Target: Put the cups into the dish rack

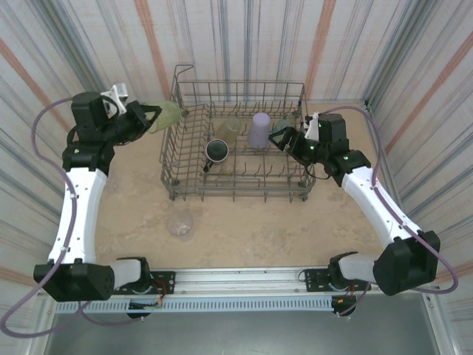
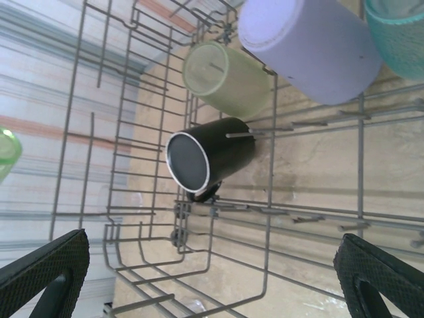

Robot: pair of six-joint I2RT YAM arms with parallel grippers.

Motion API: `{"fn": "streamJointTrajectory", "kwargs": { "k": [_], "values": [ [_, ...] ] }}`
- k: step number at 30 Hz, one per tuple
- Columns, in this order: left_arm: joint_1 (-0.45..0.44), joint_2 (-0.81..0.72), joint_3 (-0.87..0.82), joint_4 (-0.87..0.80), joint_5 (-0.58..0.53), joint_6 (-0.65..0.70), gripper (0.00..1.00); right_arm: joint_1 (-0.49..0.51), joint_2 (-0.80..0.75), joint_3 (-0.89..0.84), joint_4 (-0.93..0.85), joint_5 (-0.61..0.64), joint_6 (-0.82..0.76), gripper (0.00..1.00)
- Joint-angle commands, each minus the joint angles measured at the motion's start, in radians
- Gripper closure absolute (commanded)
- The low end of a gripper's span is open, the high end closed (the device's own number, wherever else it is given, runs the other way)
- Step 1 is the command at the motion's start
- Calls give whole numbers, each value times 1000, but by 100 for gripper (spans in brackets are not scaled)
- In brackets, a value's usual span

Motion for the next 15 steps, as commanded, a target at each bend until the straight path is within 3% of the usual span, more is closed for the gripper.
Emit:
{"fn": "streamJointTrajectory", "kwargs": {
  "k": [1,10,15],
  "values": [
    [-46,19,36,107,-16,-44,100,10,17,30,52,-45,42,1],
    [-138,133,11,313,48,-142,100,29,53,21,169,-91,93,1],
    [-200,177,9,347,50,-149,100,36,77,8,250,-113,121,1]
  ]
}}
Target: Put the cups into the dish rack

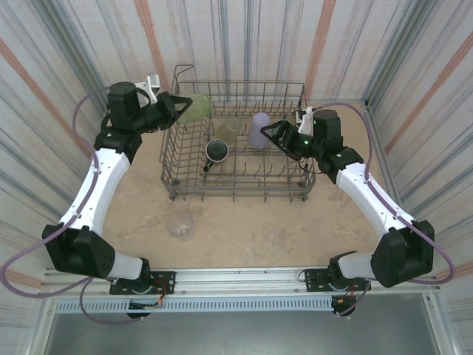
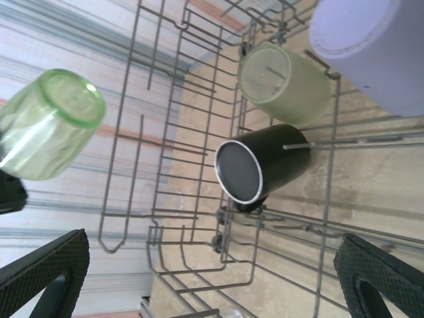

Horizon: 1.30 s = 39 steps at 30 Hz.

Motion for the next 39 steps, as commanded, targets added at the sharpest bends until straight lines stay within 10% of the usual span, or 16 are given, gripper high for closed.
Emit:
{"fn": "streamJointTrajectory", "kwargs": {
  "k": [1,39],
  "values": [
    [-34,8,7,95,29,-22,100,11,24,7,88,-35,37,1],
    [-80,49,-221,492,48,-356,100,141,276,36,621,31,358,1]
  ]
}}
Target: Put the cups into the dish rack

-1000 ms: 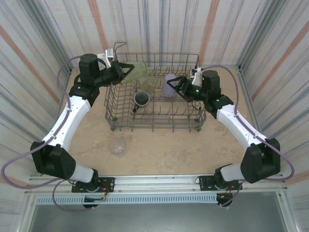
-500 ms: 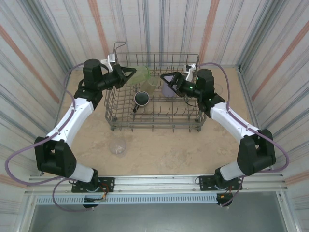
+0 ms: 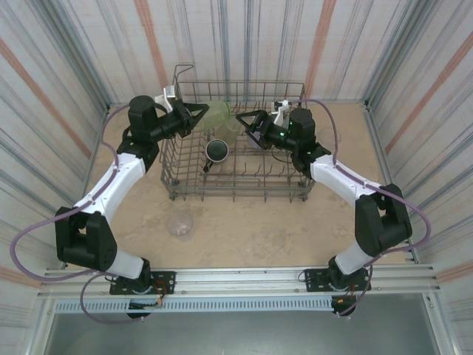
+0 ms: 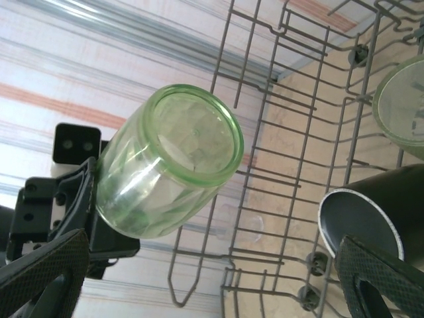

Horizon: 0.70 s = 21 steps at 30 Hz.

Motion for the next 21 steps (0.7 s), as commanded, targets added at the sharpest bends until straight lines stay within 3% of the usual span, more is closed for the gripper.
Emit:
{"fn": "streamJointTrajectory", "kwargs": {
  "k": [1,21],
  "values": [
    [-17,-1,-13,76,1,-25,100,15,30,38,60,52,82,1],
    [-105,48,-1,124,-35,-39,100,69,82,74,124,220,198,1]
  ]
}}
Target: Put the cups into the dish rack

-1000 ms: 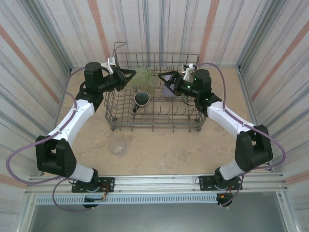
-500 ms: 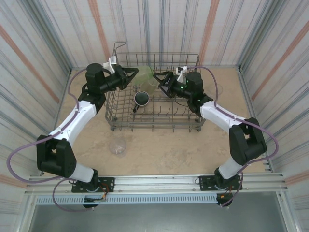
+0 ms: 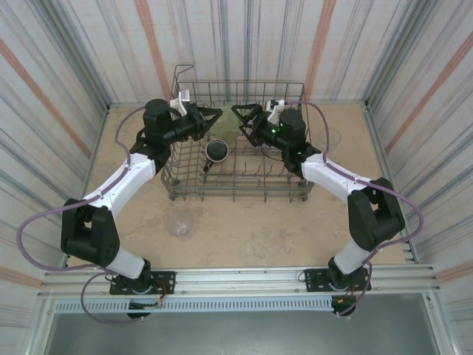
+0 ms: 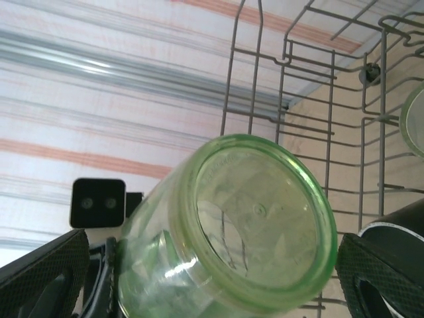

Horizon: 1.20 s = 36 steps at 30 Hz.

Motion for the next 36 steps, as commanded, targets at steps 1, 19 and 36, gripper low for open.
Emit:
{"fn": "streamJointTrajectory", "kwargs": {
  "k": [1,19,36],
  "values": [
    [-12,0,8,61,-8,-5,100,11,23,29,38,63,54,1],
    [-47,39,16,94,0,-28,100,45,36,13,87,104,125,21],
    [-57,-6,32,-62,13,88,70,40,-24,-39,87,134,77,55]
  ]
}}
